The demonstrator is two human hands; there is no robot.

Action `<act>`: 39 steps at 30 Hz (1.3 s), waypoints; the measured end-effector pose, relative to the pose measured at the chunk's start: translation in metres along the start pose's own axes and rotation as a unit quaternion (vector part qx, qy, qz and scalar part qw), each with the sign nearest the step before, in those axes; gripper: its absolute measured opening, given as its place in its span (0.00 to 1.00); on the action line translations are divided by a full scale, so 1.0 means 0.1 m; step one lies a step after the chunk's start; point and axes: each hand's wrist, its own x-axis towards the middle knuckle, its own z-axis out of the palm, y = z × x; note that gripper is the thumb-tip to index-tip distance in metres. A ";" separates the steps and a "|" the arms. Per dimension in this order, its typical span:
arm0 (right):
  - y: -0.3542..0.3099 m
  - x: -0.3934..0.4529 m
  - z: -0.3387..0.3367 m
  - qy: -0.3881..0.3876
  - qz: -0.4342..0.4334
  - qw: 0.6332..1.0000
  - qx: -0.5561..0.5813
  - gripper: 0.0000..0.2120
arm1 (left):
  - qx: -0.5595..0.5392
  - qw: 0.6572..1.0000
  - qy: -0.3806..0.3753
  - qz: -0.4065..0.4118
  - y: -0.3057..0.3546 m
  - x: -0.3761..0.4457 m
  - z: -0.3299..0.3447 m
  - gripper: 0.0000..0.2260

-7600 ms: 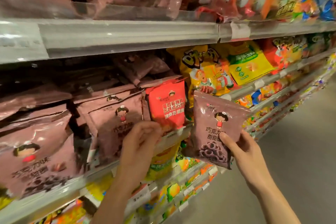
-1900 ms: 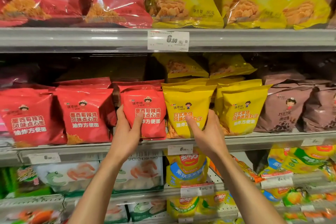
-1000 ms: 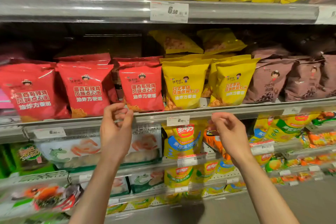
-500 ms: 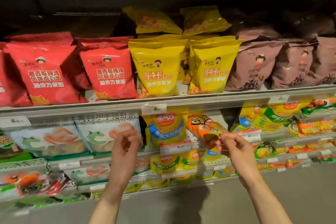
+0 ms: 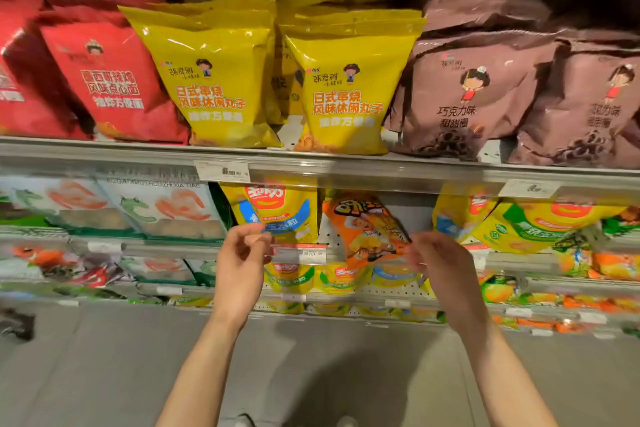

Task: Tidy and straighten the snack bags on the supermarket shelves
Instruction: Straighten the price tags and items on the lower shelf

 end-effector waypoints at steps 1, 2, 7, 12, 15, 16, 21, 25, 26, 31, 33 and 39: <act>0.00 0.03 0.00 -0.009 0.006 1.000 -0.006 0.08 | 0.005 1.000 0.005 -0.003 0.00 -0.02 0.03 0.09; 0.00 0.07 0.00 -0.014 0.012 1.000 -0.013 0.08 | 0.010 1.000 0.007 -0.007 -0.02 -0.03 0.07 0.09; 0.09 0.21 0.01 -0.003 0.002 0.998 -0.063 0.07 | 0.049 0.997 -0.034 -0.051 -0.19 0.06 0.31 0.05; 0.25 0.48 0.17 -0.011 -0.024 0.986 -0.167 0.09 | 0.103 0.987 -0.096 -0.079 -0.43 0.34 0.76 0.04; 0.39 0.67 0.27 -0.040 -0.026 0.977 -0.208 0.12 | 0.117 0.980 -0.126 -0.100 -0.55 0.46 1.06 0.04; 0.41 0.70 0.30 -0.047 -0.019 0.974 -0.220 0.14 | 0.116 0.978 -0.135 -0.110 -0.60 0.50 1.14 0.05; 0.59 0.78 0.36 -0.075 0.039 0.972 -0.221 0.20 | 0.119 0.961 -0.163 -0.187 -0.83 0.63 1.43 0.16; 0.69 0.82 0.33 -0.086 0.060 0.972 -0.211 0.21 | 0.115 0.956 -0.151 -0.225 -0.92 0.66 1.52 0.28; 0.69 0.82 0.32 -0.090 0.060 0.972 -0.210 0.21 | 0.110 0.955 -0.154 -0.229 -0.91 0.65 1.52 0.30; 0.73 0.86 0.27 -0.094 0.064 0.979 -0.171 0.19 | 0.097 0.961 -0.159 -0.207 -0.85 0.59 1.52 0.33; 0.73 0.87 0.26 -0.097 0.078 0.981 -0.151 0.21 | 0.087 0.965 -0.150 -0.197 -0.85 0.57 1.49 0.28; 0.71 0.85 0.20 -0.108 0.102 0.981 -0.128 0.26 | 0.050 0.972 -0.147 -0.177 -0.81 0.36 1.29 0.24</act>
